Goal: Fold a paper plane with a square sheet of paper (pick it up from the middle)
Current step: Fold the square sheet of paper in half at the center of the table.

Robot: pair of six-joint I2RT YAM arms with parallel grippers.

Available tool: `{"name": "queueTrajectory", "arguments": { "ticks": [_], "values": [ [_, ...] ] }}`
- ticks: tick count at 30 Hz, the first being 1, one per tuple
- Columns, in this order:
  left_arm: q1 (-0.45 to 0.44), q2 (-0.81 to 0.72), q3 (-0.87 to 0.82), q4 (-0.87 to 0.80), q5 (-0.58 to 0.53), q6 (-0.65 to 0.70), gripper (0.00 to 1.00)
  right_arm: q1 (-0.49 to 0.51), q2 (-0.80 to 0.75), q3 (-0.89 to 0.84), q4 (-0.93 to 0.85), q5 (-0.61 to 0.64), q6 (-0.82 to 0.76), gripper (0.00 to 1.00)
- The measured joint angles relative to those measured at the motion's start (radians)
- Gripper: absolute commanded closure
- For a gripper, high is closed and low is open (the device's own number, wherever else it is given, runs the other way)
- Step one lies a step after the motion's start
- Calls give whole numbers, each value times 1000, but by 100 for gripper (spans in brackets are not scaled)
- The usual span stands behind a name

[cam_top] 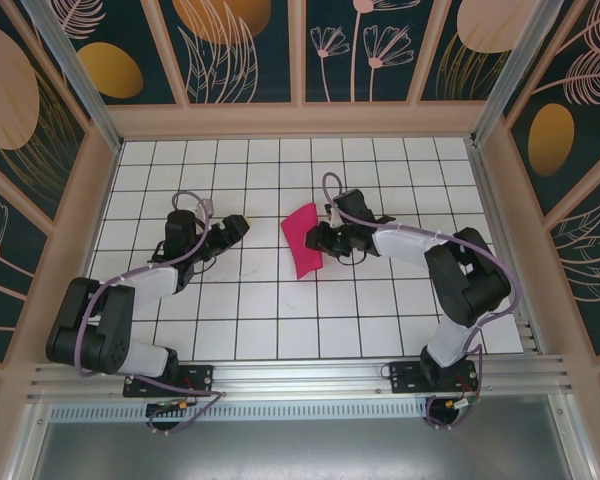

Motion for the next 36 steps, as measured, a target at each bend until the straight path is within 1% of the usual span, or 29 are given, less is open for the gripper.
{"name": "queueTrajectory", "arguments": {
  "ticks": [5,8,11,15,19,22,25,27,32,36],
  "values": [
    [-32,41,1,10,-7,-15,22,0,19,10,-82,120,-19,39],
    [-56,43,2,12,-16,-23,20,0,19,26,-121,200,-42,34],
    [-82,43,7,13,-24,-28,20,-2,19,37,-133,264,-59,33],
    [-109,60,31,13,-27,-43,20,-4,19,43,-136,306,-69,36],
    [-140,87,54,16,-26,-61,23,-9,33,44,-136,332,-68,38],
    [-164,125,68,45,-12,-82,30,-13,52,44,-138,345,-69,39],
    [-189,172,88,68,13,-96,32,-13,53,44,-137,345,-69,38],
    [-206,206,106,90,34,-103,32,-18,52,40,-132,338,-72,39],
    [-239,299,150,136,94,-106,31,-54,30,-5,-75,256,-73,38],
    [-246,368,187,155,132,-105,30,-76,-1,-52,-34,194,-72,37]
  ]
}}
